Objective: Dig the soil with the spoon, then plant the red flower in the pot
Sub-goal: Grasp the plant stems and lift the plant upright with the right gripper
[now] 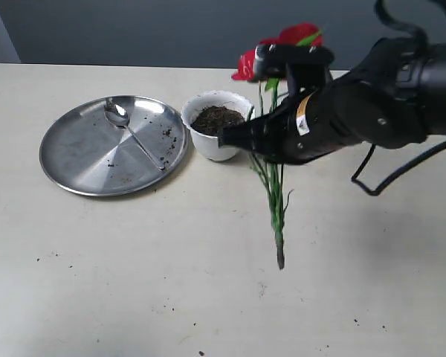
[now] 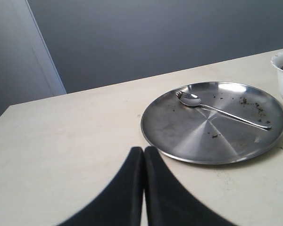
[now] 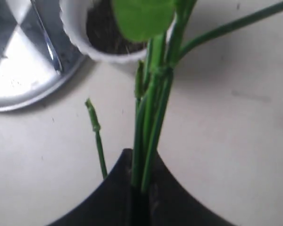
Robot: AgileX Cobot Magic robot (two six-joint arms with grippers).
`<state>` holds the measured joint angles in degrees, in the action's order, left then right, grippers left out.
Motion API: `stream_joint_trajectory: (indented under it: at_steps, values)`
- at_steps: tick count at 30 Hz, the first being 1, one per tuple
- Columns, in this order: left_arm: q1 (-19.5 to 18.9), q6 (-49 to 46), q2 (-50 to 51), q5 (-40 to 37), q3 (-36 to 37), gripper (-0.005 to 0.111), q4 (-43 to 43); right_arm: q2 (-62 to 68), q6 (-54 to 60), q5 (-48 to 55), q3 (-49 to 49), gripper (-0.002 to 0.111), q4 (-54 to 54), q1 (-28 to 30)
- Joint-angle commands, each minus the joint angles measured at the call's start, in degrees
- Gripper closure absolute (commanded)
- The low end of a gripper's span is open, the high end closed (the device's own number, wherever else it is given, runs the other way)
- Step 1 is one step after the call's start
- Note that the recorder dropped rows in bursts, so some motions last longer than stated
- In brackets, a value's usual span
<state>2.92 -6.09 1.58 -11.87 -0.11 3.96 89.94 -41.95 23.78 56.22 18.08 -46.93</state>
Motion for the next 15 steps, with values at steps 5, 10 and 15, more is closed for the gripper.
stream_joint_trajectory:
  at_steps: [5,10,15]
  values:
    - [0.09,0.28,-0.24,0.33,0.11,0.106,0.06,-4.85,-31.2,-15.02,0.96,0.108,46.32,1.58]
    - [0.09,0.28,-0.24,0.33,0.11,0.106,0.06,0.08,-51.2,-13.17,3.33,0.108,75.78,1.99]
    - [0.09,0.28,-0.24,0.33,0.11,0.106,0.06,6.12,-66.69,-0.45,10.02,0.108,81.87,1.99]
